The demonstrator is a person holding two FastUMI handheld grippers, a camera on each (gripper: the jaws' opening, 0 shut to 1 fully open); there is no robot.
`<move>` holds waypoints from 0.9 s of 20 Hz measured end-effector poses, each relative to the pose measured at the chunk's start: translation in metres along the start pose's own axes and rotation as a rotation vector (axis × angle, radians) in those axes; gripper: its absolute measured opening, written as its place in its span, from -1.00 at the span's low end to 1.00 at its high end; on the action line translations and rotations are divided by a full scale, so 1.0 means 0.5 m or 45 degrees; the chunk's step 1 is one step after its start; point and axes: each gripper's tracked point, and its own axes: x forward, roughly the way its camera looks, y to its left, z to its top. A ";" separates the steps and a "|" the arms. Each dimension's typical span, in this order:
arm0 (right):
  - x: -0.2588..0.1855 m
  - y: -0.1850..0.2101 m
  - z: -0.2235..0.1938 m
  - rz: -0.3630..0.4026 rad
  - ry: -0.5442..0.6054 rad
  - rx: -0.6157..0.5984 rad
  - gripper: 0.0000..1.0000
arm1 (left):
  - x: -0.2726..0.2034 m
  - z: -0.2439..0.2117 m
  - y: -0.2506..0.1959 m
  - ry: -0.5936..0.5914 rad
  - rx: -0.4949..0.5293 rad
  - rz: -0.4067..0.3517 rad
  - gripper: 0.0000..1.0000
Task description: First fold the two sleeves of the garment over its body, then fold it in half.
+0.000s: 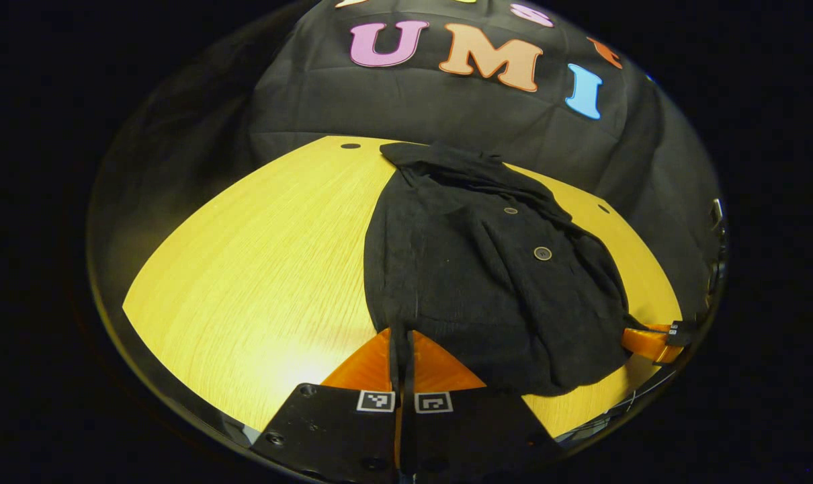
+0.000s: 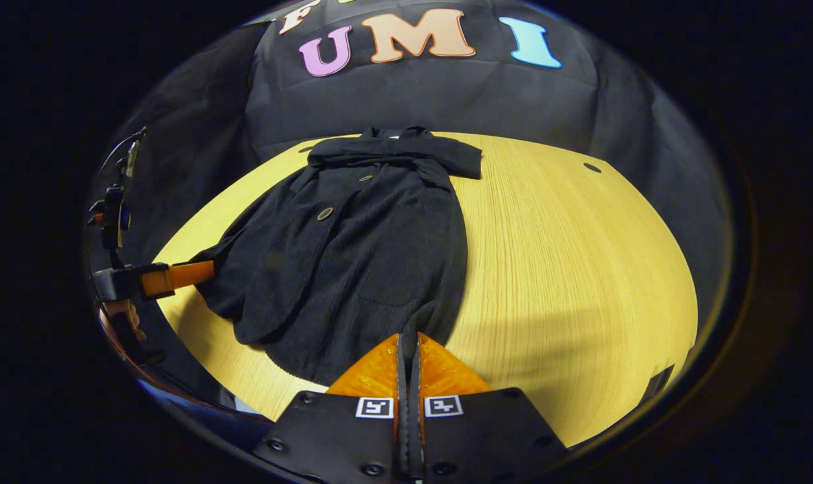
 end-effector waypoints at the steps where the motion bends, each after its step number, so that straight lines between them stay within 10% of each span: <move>1: -0.001 0.001 0.002 0.008 0.000 0.004 -0.95 | 0.000 0.000 -0.002 0.005 0.002 -0.004 -1.00; 18: -0.056 -0.004 0.193 0.130 -0.230 -0.101 -0.96 | -0.061 0.205 -0.057 -0.281 -0.061 -0.042 -1.00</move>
